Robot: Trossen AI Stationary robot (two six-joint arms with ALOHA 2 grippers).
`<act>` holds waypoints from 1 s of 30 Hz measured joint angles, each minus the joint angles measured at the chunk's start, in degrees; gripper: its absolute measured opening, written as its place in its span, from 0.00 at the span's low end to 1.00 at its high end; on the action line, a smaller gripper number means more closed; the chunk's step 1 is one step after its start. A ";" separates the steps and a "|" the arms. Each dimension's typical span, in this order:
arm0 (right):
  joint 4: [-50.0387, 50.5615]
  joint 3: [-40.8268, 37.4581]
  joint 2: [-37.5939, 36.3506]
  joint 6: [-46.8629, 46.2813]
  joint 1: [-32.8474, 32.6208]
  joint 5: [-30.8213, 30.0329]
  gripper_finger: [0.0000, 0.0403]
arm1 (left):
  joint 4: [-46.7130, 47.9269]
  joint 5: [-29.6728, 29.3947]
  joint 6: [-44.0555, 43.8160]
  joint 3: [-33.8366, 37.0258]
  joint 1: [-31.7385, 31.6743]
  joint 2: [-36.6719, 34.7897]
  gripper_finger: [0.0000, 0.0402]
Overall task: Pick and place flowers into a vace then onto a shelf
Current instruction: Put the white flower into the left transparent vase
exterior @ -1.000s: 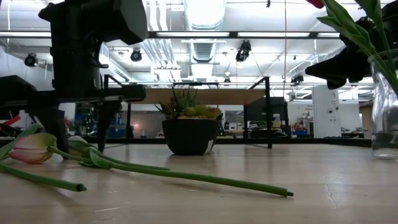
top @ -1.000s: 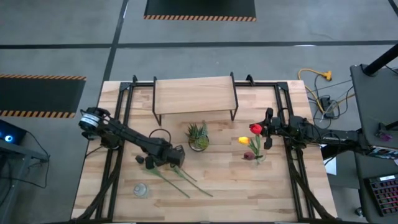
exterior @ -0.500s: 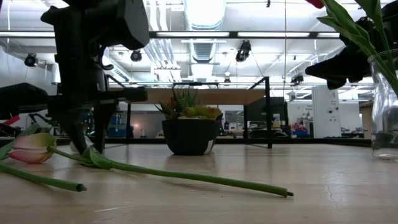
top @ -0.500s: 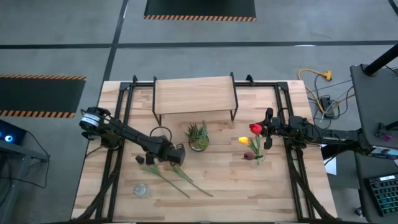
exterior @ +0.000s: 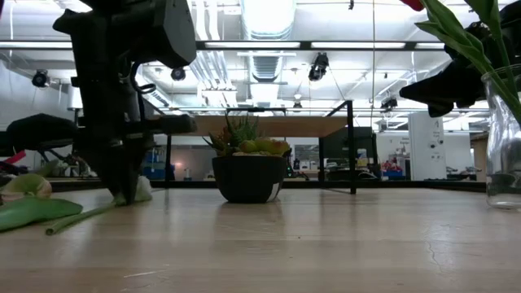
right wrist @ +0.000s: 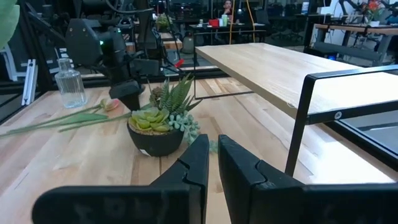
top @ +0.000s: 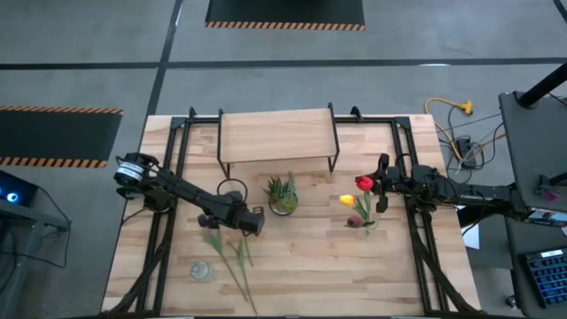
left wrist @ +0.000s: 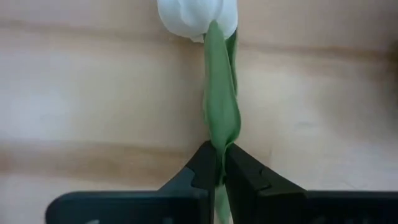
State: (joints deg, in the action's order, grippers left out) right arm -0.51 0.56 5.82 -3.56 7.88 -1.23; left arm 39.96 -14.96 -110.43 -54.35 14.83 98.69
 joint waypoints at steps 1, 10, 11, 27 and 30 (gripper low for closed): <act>0.02 0.00 0.00 0.04 0.00 -0.03 0.07 | -0.06 -1.34 1.00 0.00 0.02 -0.52 0.01; -0.13 0.00 -0.02 0.30 0.02 -0.36 0.07 | -2.30 -13.34 12.04 0.20 0.13 -8.54 0.01; -0.19 0.00 -0.06 0.50 0.02 -0.35 0.07 | -3.08 -14.31 14.16 0.20 0.27 -9.81 0.01; -1.94 -0.02 -0.11 0.56 0.00 -0.44 0.07 | -16.34 -38.33 48.00 0.04 15.29 -27.21 0.00; -1.57 -0.02 -0.11 0.53 0.00 -0.42 0.07 | -17.43 -43.88 50.37 0.04 19.61 -28.52 0.00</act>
State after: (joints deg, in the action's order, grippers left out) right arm -2.08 0.54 5.72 -3.03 7.88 -1.65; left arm 22.53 -58.84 -60.06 -54.30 34.44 70.17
